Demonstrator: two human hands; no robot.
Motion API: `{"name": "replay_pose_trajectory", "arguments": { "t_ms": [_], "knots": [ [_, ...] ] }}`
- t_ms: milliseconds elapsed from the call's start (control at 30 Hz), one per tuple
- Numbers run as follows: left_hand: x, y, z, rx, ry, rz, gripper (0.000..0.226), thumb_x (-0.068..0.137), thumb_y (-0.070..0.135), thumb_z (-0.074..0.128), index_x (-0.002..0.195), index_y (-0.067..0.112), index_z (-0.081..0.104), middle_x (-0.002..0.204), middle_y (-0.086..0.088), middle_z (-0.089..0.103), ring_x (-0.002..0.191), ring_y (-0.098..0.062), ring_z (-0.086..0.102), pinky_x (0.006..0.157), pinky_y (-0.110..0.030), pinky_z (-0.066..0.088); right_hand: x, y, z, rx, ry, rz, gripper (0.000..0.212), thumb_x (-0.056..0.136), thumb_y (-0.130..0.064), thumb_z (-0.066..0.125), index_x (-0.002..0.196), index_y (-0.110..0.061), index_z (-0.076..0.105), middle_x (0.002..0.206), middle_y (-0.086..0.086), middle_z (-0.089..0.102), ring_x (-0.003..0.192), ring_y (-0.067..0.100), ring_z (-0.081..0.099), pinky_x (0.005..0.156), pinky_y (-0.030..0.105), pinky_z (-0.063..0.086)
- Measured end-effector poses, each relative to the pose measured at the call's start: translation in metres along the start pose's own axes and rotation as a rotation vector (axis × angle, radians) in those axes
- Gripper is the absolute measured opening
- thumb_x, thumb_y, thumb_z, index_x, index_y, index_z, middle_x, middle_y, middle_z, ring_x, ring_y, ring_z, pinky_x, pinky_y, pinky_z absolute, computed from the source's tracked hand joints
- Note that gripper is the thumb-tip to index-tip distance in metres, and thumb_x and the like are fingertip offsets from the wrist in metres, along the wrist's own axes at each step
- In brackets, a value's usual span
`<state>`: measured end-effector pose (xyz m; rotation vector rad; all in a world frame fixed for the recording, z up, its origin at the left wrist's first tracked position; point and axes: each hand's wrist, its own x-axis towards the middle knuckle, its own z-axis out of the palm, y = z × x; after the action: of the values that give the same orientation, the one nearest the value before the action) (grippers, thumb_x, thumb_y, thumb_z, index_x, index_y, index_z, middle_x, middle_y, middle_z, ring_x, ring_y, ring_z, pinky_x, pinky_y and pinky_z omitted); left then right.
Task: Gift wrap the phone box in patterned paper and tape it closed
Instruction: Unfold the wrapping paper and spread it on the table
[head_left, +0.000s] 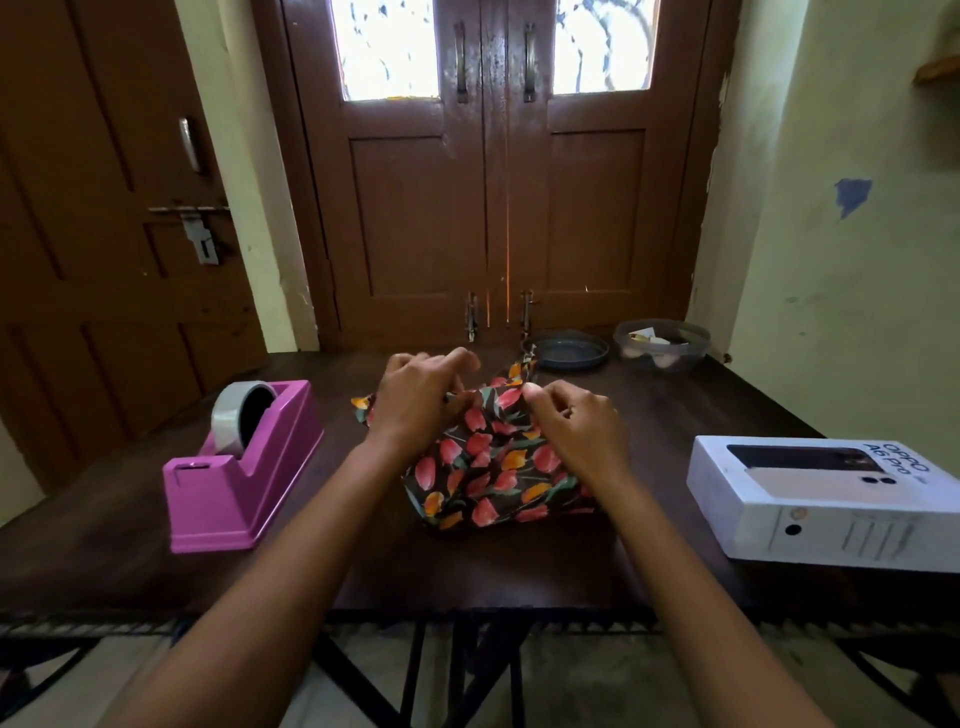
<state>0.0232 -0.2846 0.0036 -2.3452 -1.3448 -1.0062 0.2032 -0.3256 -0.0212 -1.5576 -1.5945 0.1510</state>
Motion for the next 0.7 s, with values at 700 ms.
{"name": "replay_pose_trajectory", "arguments": {
  "t_ms": [700],
  "knots": [
    [0.009,-0.037,-0.019,-0.709,0.110,-0.608,0.047,0.088,-0.006,0.040,0.124,0.023,0.048,0.114,-0.003,0.052,0.091,-0.012,0.056,0.072,-0.030,0.055,0.034,0.003,-0.029,0.386,0.122,0.235,0.040,0.080,0.002,0.040,0.108,-0.020,0.058,0.106,0.011,0.065,0.099,0.026,0.060,0.086,0.043,0.052]
  ]
}}
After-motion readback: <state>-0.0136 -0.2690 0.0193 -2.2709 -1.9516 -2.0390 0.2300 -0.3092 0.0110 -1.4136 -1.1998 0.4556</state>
